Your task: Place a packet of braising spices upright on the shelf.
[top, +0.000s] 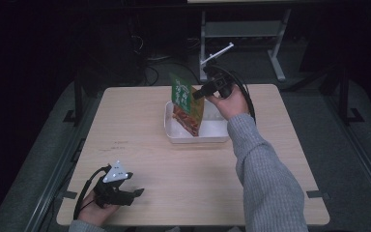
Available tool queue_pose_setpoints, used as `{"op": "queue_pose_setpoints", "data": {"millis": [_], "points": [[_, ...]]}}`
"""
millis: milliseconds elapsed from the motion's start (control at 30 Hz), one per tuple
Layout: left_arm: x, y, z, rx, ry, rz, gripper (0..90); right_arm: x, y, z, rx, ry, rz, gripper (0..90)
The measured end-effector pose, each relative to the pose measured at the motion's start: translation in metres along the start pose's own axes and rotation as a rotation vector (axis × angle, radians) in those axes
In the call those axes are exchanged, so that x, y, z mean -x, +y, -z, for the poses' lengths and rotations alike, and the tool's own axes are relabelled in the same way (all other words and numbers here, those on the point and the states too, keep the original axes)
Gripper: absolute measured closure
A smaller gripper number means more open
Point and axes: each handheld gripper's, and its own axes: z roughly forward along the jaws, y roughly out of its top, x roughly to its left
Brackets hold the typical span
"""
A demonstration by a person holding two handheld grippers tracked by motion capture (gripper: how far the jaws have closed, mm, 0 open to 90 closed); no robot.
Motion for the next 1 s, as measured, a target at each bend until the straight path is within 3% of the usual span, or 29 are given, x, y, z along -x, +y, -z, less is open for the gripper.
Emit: {"op": "queue_pose_setpoints", "data": {"millis": [567, 1000], "points": [[0.0, 0.0, 0.0, 0.01, 0.007, 0.007, 27.8, 0.005, -0.018, 0.013, 0.025, 0.026, -0.004, 49.4], [0.0, 0.0, 0.0, 0.012, 0.011, 0.009, 27.5, 0.008, -0.046, 0.015, 0.05, 0.072, 0.007, 47.2]]}}
